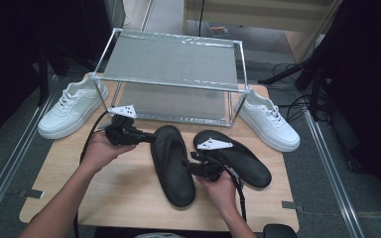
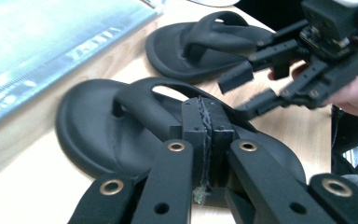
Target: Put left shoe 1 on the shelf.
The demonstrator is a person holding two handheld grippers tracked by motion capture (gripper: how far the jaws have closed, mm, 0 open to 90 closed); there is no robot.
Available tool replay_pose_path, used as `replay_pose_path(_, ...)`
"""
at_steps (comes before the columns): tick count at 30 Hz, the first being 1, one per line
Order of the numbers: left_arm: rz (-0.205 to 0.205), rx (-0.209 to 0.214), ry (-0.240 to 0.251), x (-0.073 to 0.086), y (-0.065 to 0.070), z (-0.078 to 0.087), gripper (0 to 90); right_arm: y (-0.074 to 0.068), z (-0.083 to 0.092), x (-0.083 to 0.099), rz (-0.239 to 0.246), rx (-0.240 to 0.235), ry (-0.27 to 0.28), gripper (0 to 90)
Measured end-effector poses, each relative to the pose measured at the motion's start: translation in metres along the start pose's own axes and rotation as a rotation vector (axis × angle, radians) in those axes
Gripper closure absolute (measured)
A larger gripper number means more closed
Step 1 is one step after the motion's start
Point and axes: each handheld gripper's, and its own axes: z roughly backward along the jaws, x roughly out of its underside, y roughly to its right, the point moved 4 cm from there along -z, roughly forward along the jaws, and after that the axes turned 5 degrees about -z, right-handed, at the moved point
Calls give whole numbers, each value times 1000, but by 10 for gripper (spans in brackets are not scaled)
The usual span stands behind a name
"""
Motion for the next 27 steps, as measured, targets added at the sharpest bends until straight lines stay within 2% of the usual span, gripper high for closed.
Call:
replay_pose_path(2,11,-5,-9,-7,-5,1,900,-1,0,0,-1,-3,-1,529)
replay_pose_path(5,-15,-25,-30,-20,-11,4,900,-1,-2,2,-7,-18,-7,525)
replay_pose_path(14,-47,-12,-9,-57,-31,6,900,0,-7,0,-31,-13,-1,508)
replay_pose_path(19,-80,-39,-29,-74,-41,6,900,1,-10,-1,-39,-5,-2,511)
replay_pose_path(21,-102,-67,-47,-81,-46,6,898,2,-12,-1,-43,-5,-1,513)
replay_pose_path(24,-78,-46,-18,-91,-54,8,900,2,-17,-1,-45,6,-16,517)
replay_pose_path(27,-93,-52,-15,-100,-61,11,900,2,-21,0,-49,16,-27,527)
